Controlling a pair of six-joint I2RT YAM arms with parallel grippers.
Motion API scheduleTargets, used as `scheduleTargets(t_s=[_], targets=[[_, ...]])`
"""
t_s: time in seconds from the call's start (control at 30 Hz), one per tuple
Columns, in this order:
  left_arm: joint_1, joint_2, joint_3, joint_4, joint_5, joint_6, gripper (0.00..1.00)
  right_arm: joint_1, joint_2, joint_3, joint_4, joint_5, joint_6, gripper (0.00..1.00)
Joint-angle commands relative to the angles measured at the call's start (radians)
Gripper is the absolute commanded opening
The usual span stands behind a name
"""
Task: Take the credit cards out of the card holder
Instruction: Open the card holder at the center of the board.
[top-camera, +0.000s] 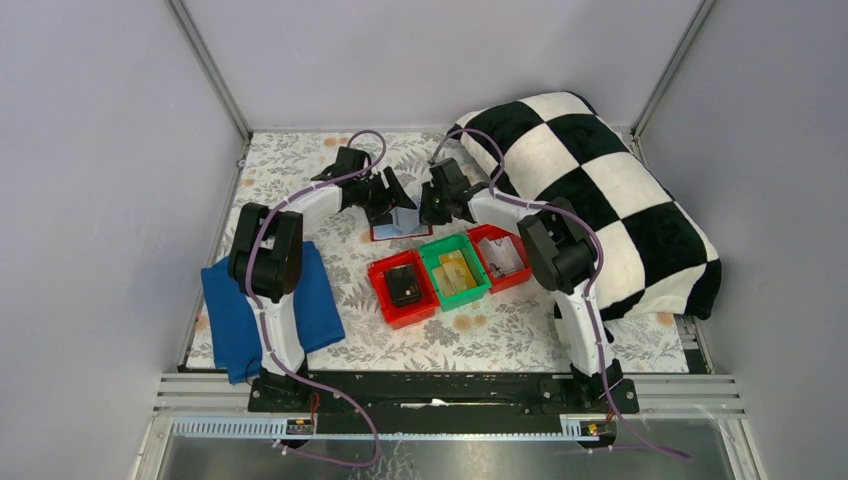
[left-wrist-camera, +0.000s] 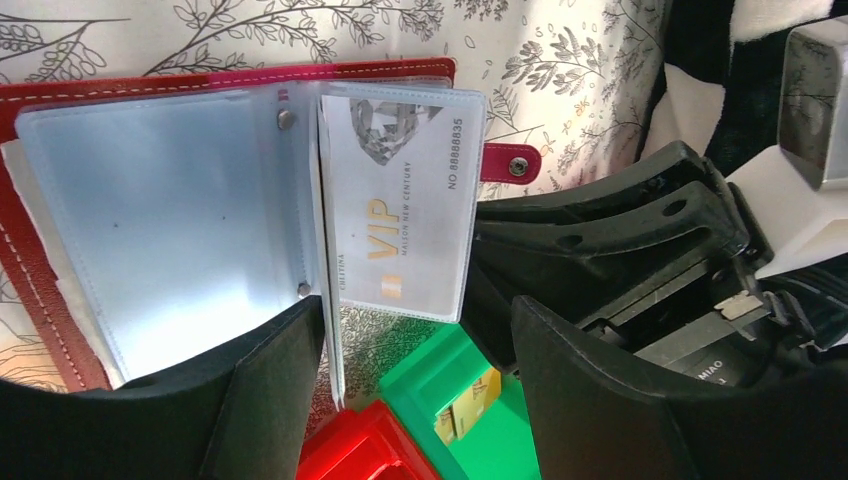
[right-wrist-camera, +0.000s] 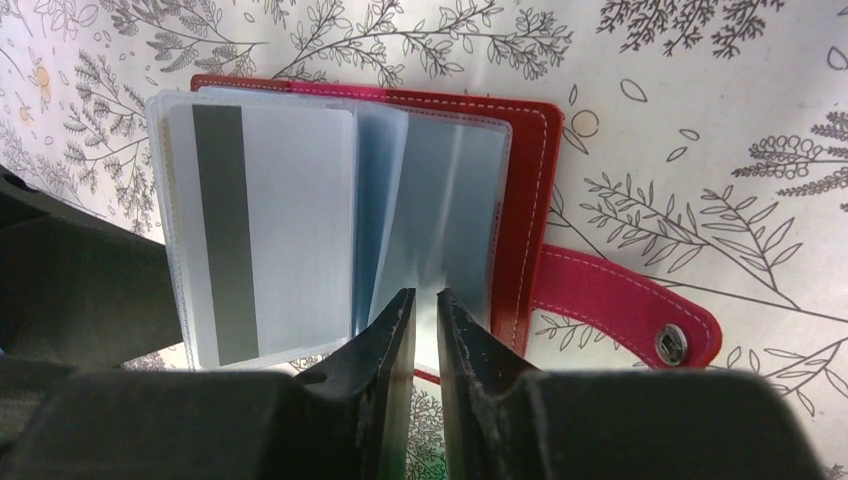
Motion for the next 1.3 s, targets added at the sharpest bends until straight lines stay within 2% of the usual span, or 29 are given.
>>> scheduleTargets(t_s=[0.0, 0.43, 0.7, 1.03, 1.13, 1.27], targets=[[0.001, -0.04, 0.016, 0.056, 0.049, -0.014, 0.72, -0.007, -0.054, -0.053, -0.051, -0.018, -0.013, 0.23], [-0.002, -0.022, 0.031, 0.079, 0.102, -0.035, 0.72, -0.067, -0.247, -0.161, -0.005, -0.01, -0.038, 0.28], [-0.033, 0.014, 0.071, 0.105, 0.129, -0.061, 0.72, -0.083, -0.284, -0.157, -0.009, -0.033, -0.033, 0.3], [0.001, -0.107, 0.08, -0.068, -0.044, 0.038, 0.72, -0.083, -0.247, -0.143, 0.01, -0.08, -0.01, 0.3], [0.031, -0.1, 0.059, -0.12, -0.081, 0.053, 0.71, -0.084, -0.193, -0.086, 0.0, -0.144, -0.018, 0.32], [0.018, -0.101, 0.081, -0.233, -0.216, 0.101, 0.76, -0.08, -0.096, 0.037, -0.107, -0.16, -0.054, 0.33]])
